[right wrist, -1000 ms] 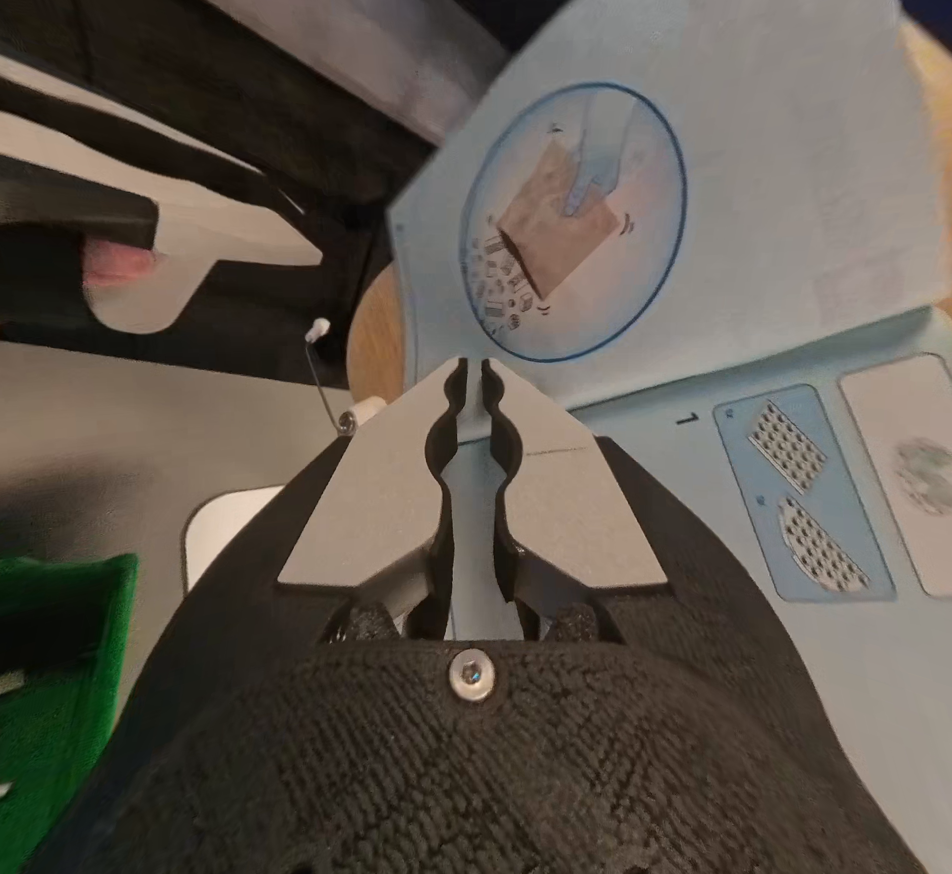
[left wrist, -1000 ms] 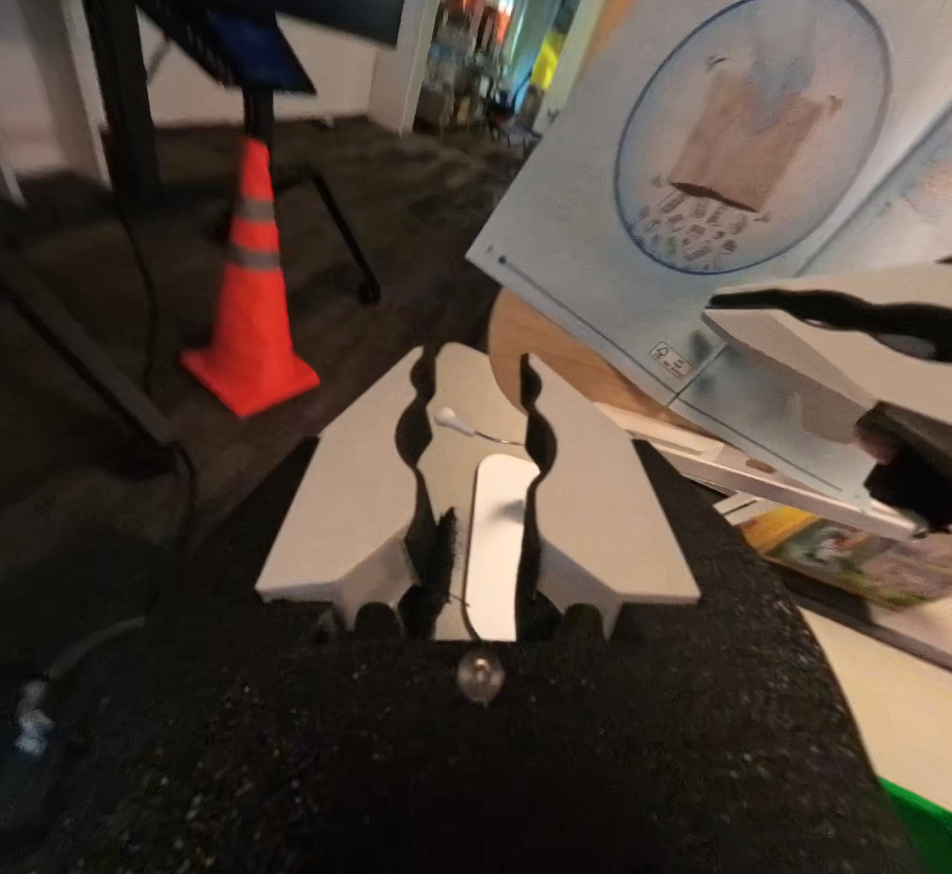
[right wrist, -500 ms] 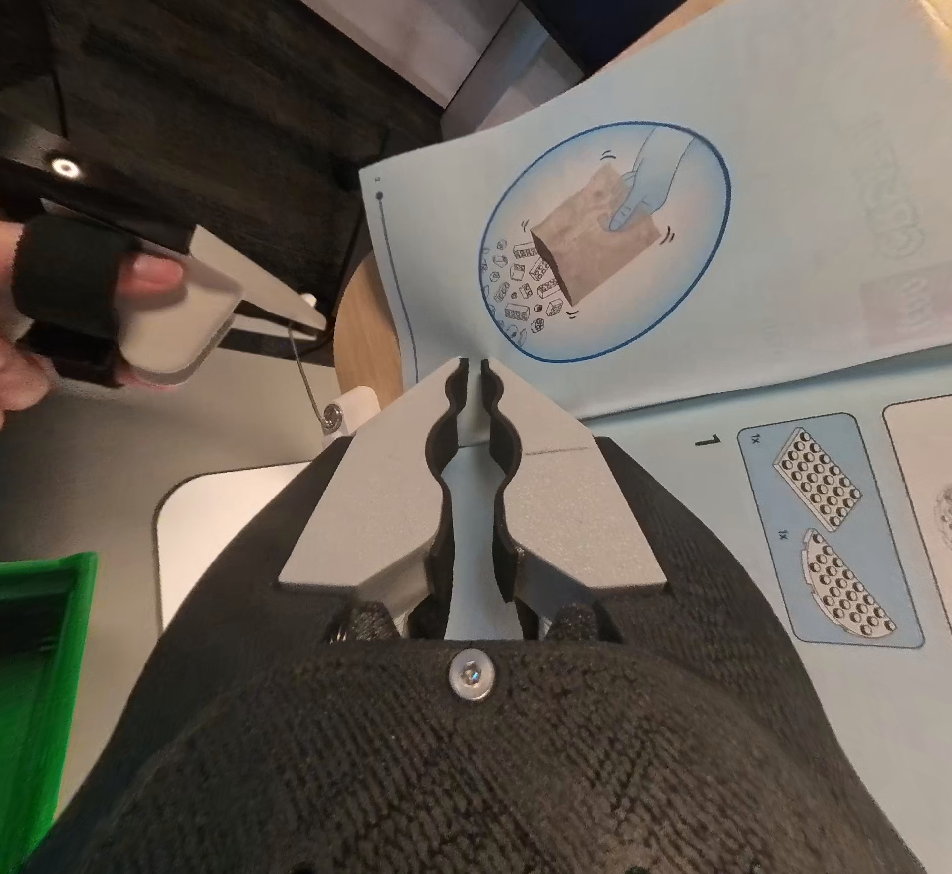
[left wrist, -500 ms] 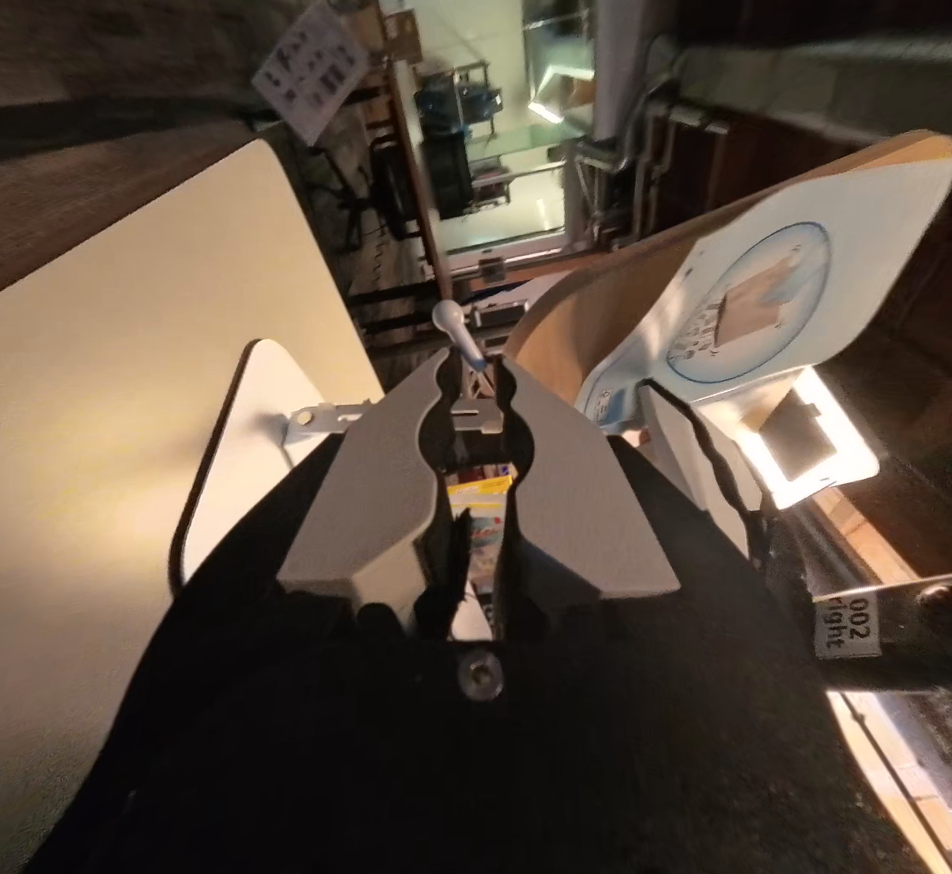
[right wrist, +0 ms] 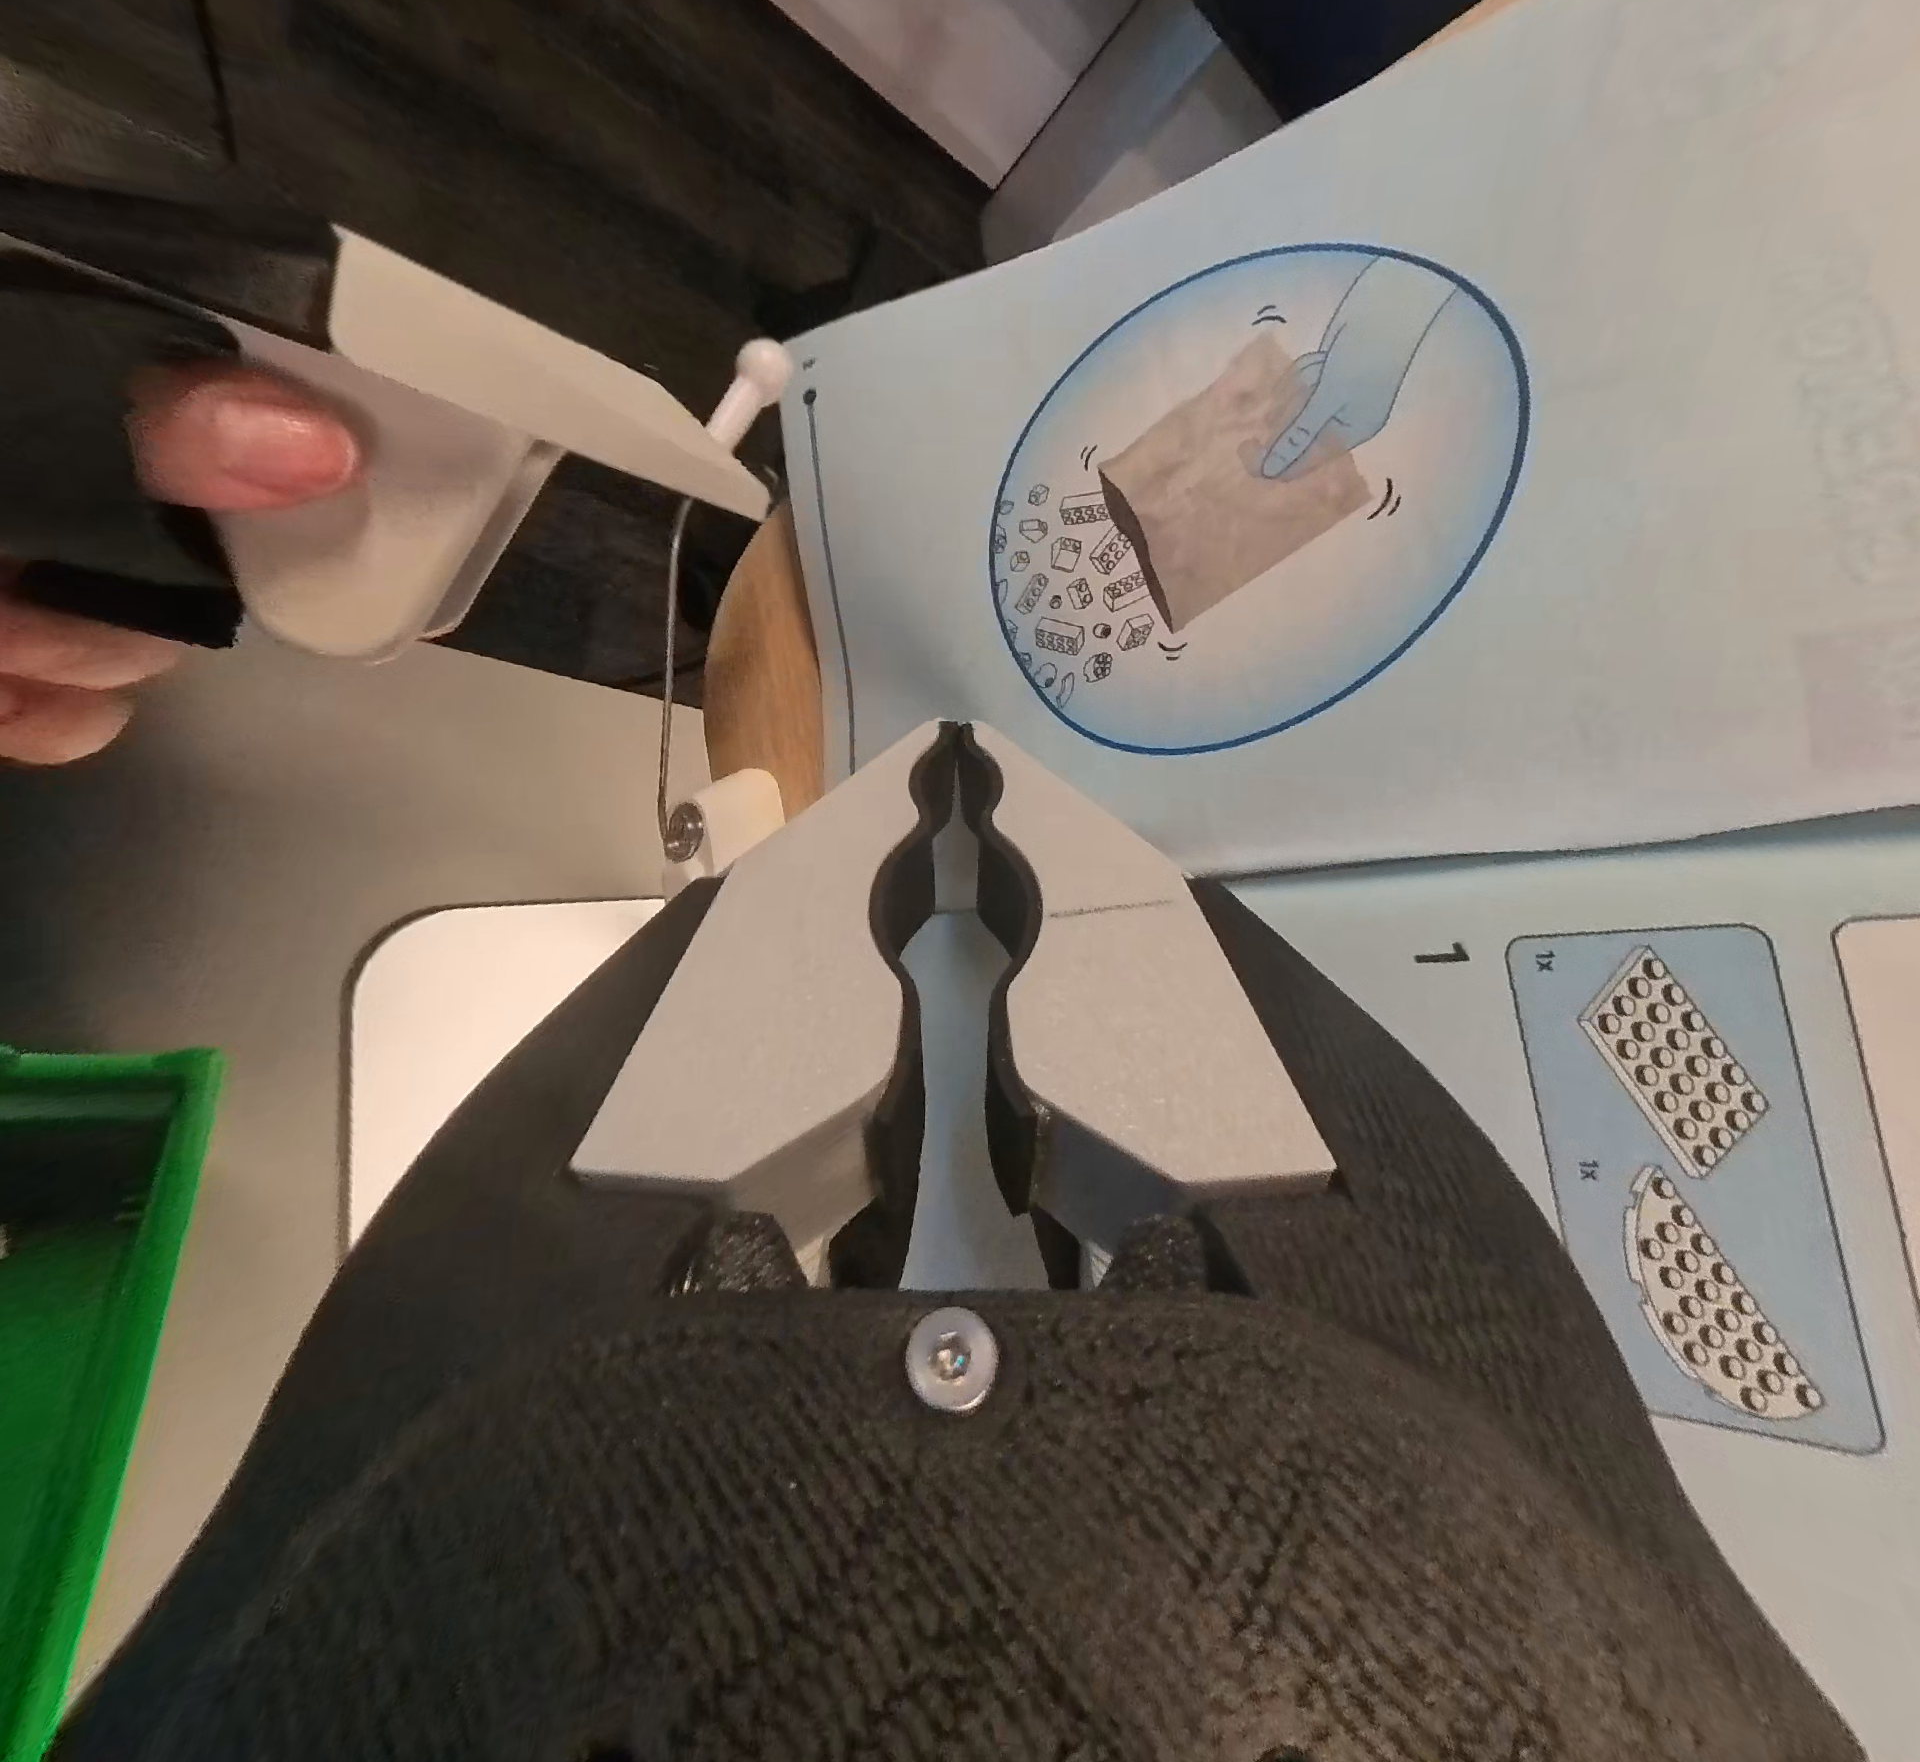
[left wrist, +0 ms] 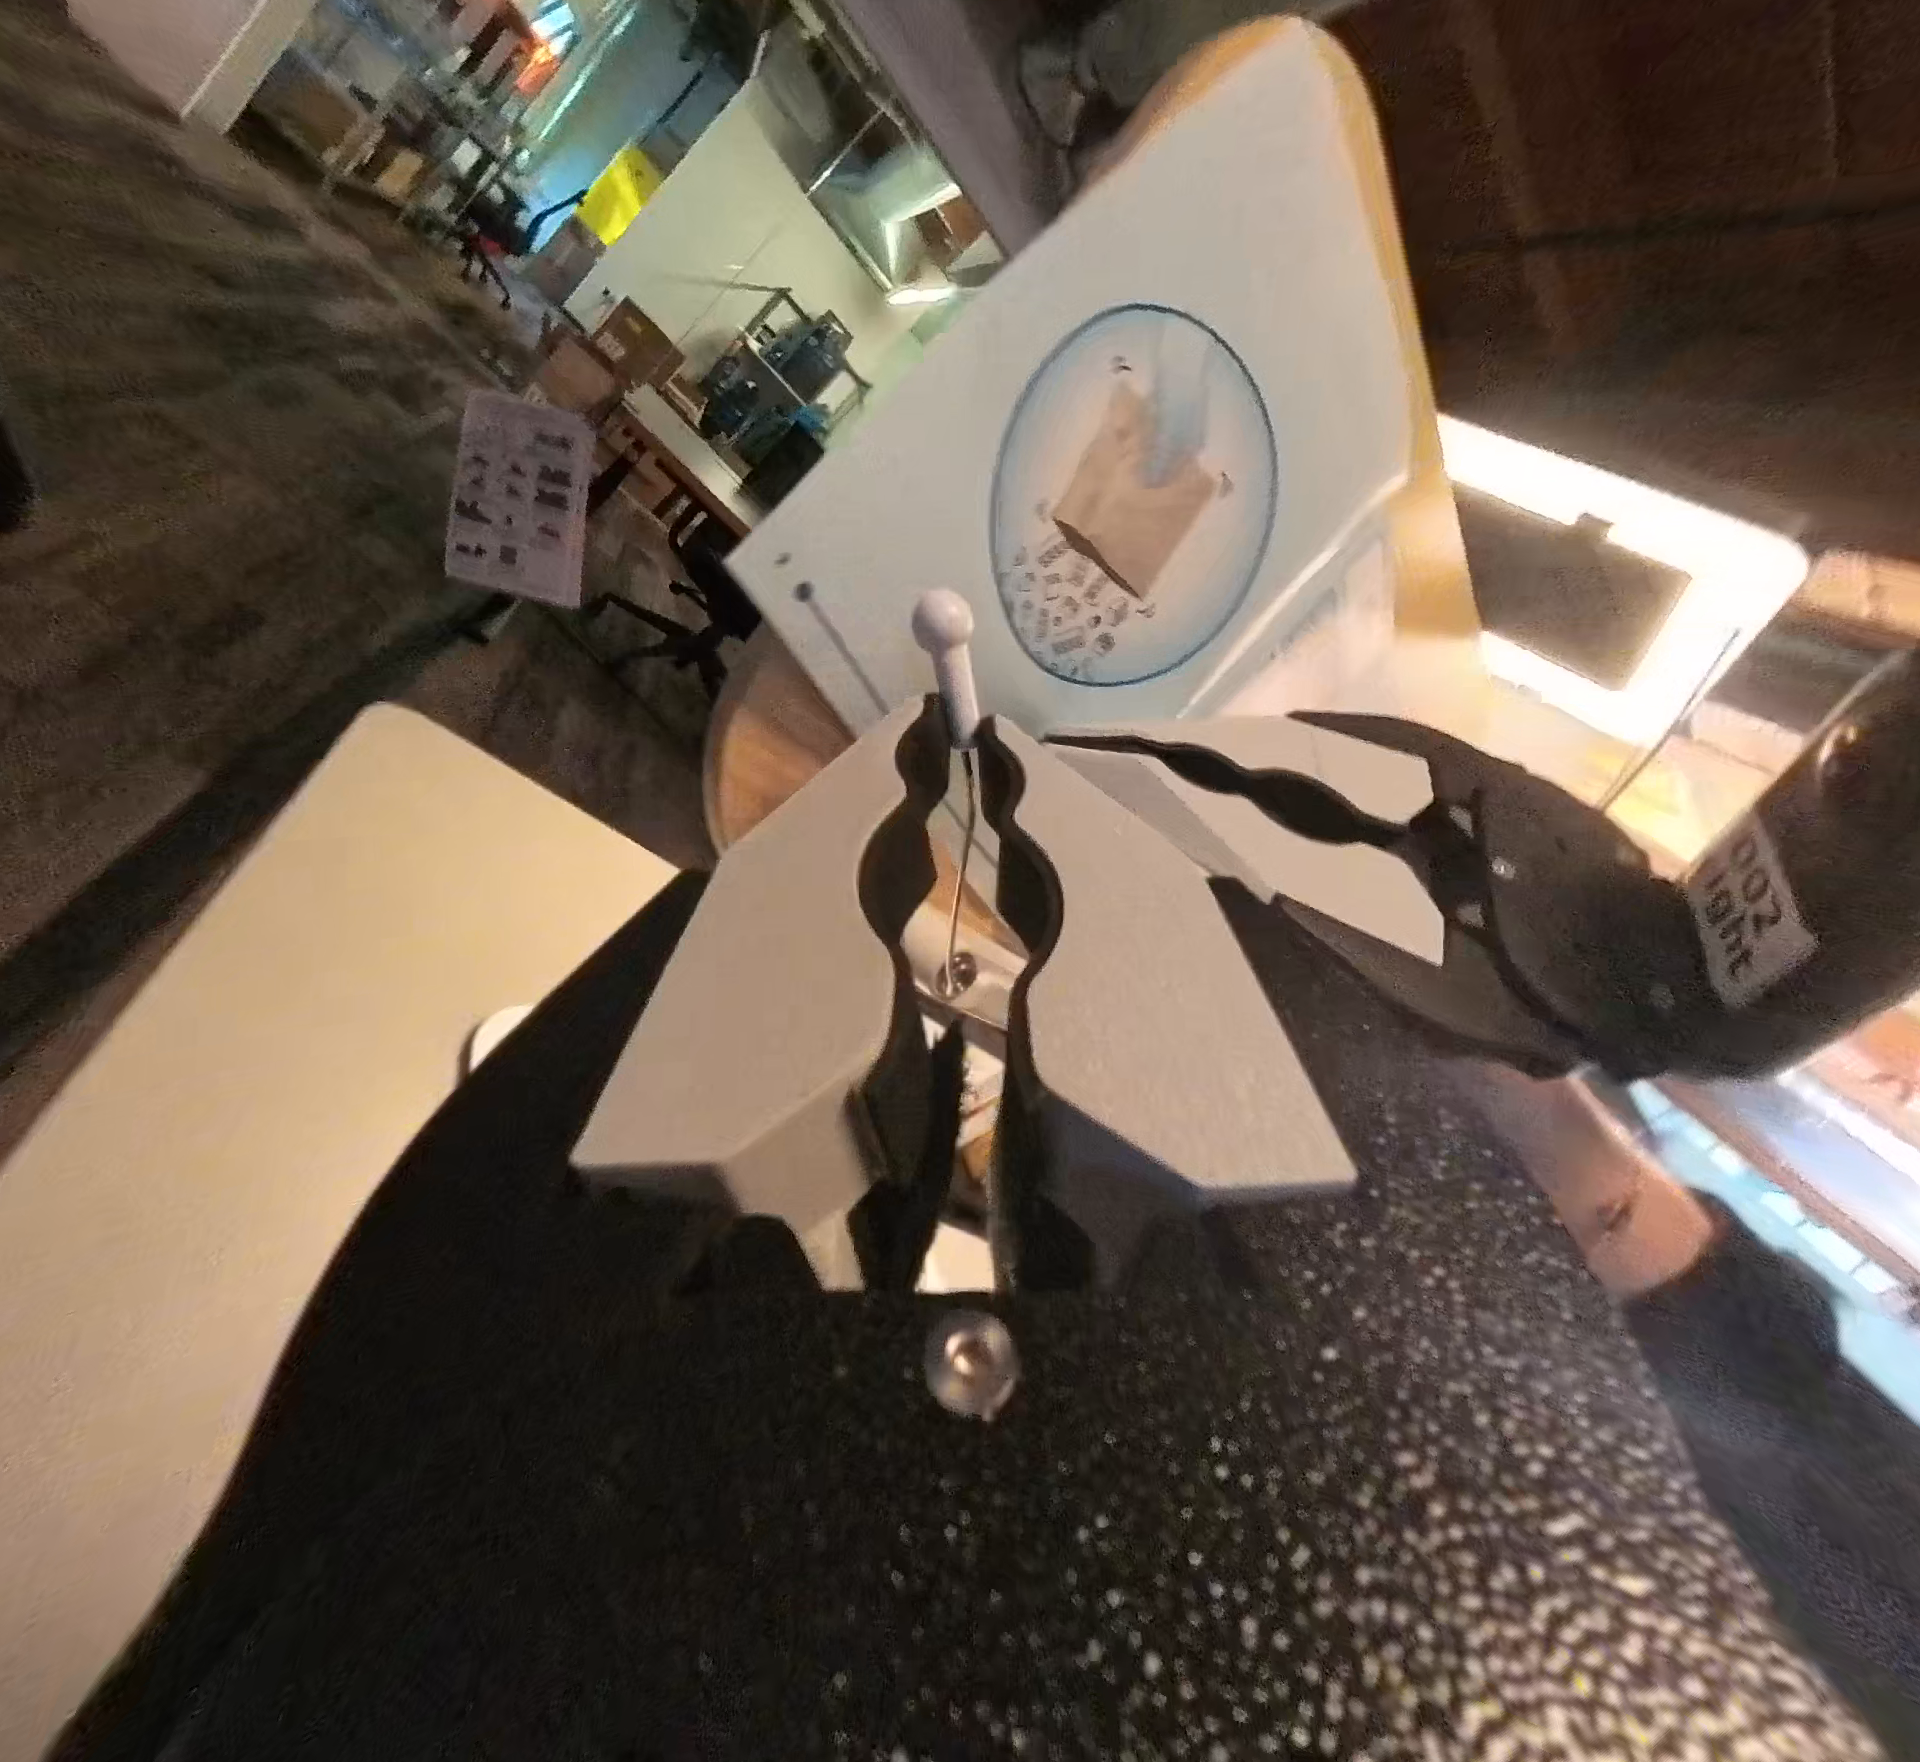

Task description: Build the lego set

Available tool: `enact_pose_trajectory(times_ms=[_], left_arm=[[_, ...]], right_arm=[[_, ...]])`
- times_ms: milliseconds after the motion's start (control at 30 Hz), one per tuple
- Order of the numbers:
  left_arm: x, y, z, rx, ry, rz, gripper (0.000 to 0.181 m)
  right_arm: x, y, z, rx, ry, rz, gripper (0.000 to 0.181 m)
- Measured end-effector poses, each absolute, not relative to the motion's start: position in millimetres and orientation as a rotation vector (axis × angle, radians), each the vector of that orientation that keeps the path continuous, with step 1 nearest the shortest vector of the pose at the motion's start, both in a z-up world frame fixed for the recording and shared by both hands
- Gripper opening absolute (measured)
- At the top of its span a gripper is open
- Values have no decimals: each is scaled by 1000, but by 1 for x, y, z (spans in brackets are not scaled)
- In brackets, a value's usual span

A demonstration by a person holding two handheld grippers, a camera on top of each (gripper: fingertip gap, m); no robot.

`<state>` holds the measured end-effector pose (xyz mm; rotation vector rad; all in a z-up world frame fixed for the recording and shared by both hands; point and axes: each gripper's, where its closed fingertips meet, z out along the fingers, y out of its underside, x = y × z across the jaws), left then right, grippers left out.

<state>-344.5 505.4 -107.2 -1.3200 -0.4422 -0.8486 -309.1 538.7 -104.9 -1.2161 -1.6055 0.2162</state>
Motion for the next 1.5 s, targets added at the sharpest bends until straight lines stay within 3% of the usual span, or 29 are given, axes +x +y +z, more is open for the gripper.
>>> enact_pose_trajectory(times_ms=[400, 633, 867, 1033, 1267, 1500], left_arm=[[-325, 530, -98, -1695, -71, -335, 4], [-327, 528, -102, -1782, -135, -255, 11], [-309, 456, -77, -1731, -21, -254, 32], [-231, 342, -46, -1607, 206, -271, 42], [-131, 236, -91, -1509, 223, -270, 44], [-5, 227, -120, -1442, 289, -412, 53]], right_arm=[[-314, 529, -120, -1227, -1725, 260, 0], [-280, 485, -85, -1118, -1568, 388, 4], [-154, 417, -75, -1080, -1300, 463, 9], [-32, 397, -119, -1347, -999, 500, 17], [84, 367, -200, -1620, -664, 475, 25], [144, 352, -209, -1381, -585, 281, 28]])
